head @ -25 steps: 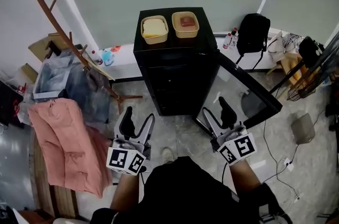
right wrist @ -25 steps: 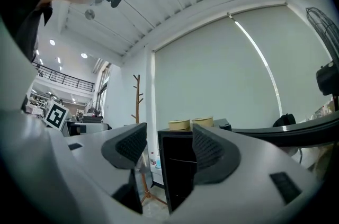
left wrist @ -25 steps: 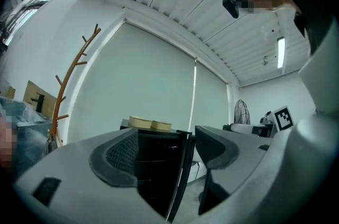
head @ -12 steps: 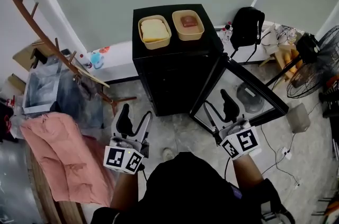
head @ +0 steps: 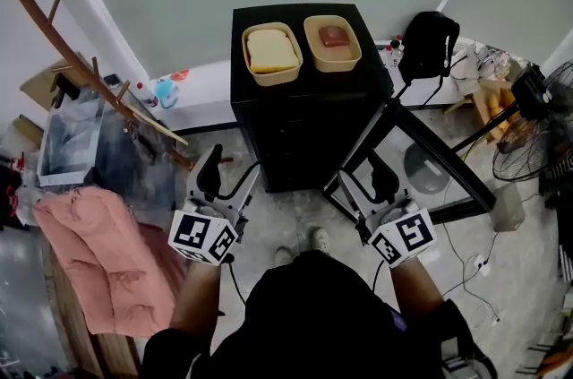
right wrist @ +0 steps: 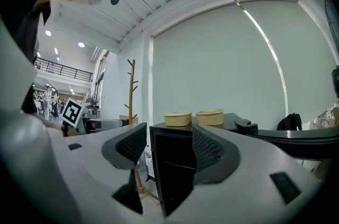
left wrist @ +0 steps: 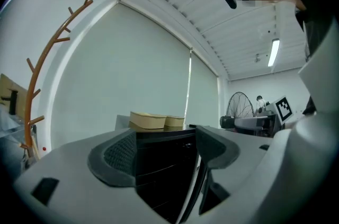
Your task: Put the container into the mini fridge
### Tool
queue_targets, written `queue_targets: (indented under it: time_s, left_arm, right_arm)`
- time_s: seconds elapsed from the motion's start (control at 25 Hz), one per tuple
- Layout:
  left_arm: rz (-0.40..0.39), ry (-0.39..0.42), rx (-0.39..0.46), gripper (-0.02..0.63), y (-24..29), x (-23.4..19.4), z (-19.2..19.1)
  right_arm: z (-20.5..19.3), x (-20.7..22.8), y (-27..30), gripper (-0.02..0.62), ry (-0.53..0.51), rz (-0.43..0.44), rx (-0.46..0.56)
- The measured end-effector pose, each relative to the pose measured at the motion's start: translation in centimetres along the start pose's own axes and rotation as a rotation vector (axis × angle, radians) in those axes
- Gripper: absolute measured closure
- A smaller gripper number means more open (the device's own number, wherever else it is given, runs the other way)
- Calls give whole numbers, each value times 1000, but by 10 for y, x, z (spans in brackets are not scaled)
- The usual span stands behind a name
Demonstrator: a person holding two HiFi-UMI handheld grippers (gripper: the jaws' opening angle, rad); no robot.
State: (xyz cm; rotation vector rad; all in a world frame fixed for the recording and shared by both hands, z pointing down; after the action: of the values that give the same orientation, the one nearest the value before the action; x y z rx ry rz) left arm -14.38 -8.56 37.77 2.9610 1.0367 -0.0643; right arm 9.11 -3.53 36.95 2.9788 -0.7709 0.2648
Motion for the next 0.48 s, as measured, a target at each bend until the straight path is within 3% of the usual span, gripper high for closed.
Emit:
queue_targets:
  time_s: [0.2,0.48]
  left_arm:
    - [-24,61,-7,254,36,2,11]
    - [-74,210,-69,258,75,-2,21]
  right_arm:
    - [0,8,34,322,12,78,-19]
    - [10,8,77,332,18,195,6]
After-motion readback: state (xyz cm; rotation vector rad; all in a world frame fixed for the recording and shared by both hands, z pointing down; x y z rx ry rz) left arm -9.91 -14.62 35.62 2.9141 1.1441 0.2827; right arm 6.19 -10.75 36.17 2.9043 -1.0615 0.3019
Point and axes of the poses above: the fingertips, and each gripper's own axes: y forward along the fingers, x to its right, z out of its top, the point moved 3 cm from there along -y, backward along the fingers, and after that the axes turned 5 degrees about y, right-handed, at the moved point
